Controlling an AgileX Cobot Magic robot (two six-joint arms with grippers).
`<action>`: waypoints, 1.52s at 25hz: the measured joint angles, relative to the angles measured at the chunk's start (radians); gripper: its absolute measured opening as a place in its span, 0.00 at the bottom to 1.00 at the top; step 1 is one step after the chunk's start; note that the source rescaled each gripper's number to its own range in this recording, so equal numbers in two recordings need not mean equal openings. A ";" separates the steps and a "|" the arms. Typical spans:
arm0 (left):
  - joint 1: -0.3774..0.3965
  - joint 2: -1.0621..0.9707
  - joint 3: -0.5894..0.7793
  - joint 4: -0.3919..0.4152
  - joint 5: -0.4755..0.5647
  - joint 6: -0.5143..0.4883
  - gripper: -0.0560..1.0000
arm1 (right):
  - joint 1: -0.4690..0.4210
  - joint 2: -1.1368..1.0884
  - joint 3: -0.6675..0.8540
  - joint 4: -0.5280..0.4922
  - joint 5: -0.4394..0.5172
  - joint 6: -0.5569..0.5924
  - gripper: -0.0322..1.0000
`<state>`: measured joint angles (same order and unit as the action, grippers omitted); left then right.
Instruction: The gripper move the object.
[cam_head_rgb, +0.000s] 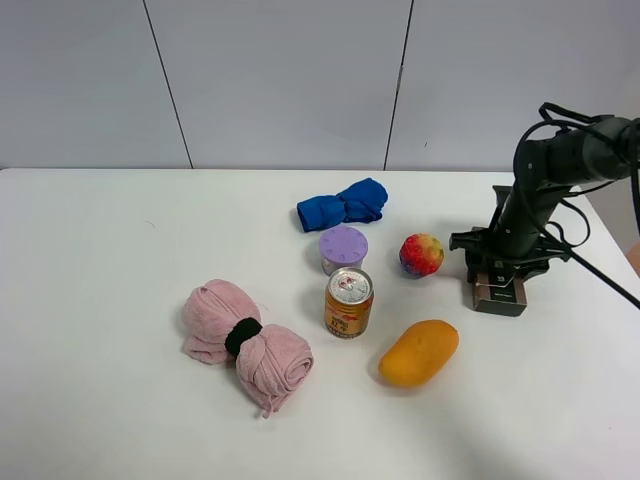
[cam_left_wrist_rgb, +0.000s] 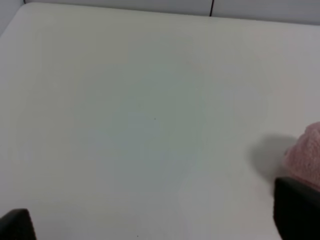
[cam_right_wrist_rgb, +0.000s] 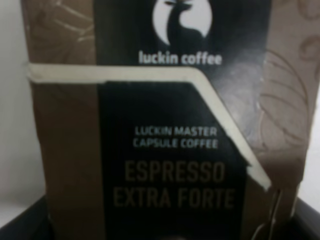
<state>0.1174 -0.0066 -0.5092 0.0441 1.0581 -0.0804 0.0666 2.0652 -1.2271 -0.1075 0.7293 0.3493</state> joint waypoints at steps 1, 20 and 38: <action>0.000 0.000 0.000 0.000 0.000 0.000 1.00 | 0.000 -0.008 0.000 -0.010 0.016 0.000 0.03; 0.000 0.000 0.000 0.000 0.000 0.000 1.00 | 0.331 -0.272 -0.407 0.178 0.274 -0.261 0.03; 0.000 0.000 0.000 0.000 0.000 0.000 1.00 | 0.651 0.311 -1.145 0.220 0.484 -0.363 0.03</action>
<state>0.1174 -0.0066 -0.5092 0.0441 1.0581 -0.0804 0.7175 2.3764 -2.3724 0.1120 1.2133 -0.0138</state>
